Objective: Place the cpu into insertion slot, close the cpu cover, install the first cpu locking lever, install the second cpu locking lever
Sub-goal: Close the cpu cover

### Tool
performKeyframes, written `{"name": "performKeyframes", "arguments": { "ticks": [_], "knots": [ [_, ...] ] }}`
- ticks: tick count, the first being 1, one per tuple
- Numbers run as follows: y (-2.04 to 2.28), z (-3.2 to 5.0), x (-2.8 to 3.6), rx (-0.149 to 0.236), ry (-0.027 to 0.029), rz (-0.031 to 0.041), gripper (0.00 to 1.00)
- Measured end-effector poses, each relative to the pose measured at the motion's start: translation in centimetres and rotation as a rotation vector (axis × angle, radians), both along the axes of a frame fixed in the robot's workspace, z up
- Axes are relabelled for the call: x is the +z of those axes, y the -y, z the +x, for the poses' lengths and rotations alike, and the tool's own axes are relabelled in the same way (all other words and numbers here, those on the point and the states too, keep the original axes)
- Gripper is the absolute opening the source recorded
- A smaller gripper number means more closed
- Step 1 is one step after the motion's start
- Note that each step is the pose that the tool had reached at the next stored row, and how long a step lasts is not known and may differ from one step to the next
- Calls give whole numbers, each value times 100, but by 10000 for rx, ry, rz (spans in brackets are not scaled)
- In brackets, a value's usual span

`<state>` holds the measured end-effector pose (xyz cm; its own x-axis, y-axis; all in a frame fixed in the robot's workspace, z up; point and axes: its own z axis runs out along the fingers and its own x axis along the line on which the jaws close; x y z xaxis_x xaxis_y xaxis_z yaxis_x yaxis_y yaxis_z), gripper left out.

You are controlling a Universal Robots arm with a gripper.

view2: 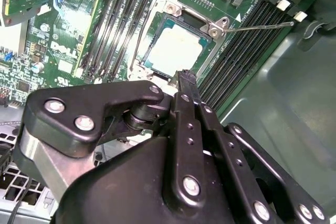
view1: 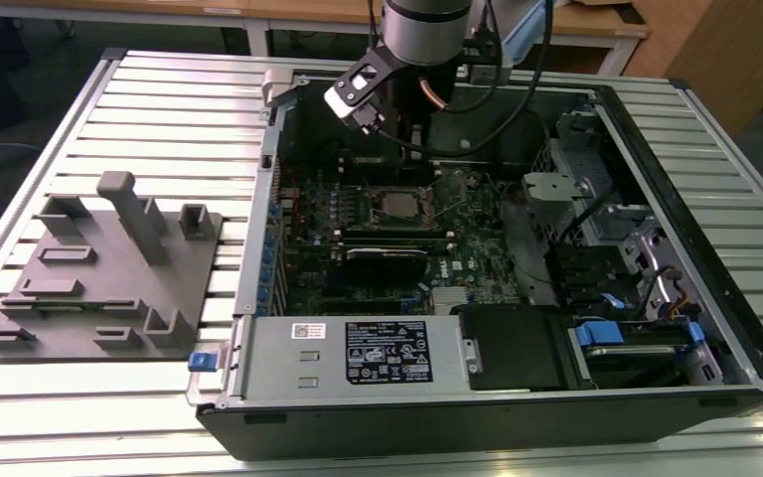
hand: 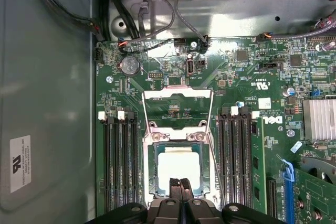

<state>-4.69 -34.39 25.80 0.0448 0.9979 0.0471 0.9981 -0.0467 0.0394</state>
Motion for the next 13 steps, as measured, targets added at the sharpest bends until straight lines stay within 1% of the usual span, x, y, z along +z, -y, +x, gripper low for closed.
{"name": "performKeyframes", "arguments": {
  "ticks": [13],
  "knots": [
    [0,14,7,0,-2,-4,11]
  ]
}}
